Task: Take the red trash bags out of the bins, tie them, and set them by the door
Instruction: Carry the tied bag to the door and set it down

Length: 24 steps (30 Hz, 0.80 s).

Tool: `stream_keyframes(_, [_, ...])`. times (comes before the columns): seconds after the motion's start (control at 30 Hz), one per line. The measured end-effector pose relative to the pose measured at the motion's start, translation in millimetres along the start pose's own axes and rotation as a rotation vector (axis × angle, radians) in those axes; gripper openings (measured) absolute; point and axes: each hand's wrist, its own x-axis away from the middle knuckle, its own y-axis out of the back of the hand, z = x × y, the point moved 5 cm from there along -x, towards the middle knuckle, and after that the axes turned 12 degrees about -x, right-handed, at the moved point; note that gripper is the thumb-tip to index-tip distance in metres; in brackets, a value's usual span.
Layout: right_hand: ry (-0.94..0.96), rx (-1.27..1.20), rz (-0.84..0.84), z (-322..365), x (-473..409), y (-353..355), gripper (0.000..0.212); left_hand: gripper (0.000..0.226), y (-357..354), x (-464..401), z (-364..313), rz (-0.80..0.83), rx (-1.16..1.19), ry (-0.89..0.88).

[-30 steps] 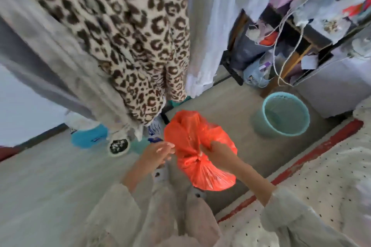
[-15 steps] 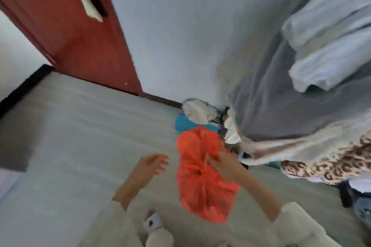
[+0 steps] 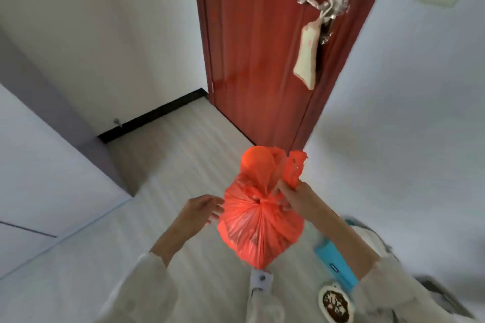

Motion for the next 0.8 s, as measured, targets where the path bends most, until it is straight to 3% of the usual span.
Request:
stream_keyframes(0.27, [0.04,0.073,0.255,100,-204,-61,0.037,0.027,115,-148,-21,-0.236,0.14,0.108])
stream_keyframes(0.5, [-0.027,0.099,0.405,176,-358,-103,0.038,0.028,196,-248,-54,-0.344,0.264,0.185])
stream_keyframes(0.8, [-0.072,0.116,0.414,255,-566,-169,0.039,0.026,315,-432,-53,-0.422,0.307,0.224])
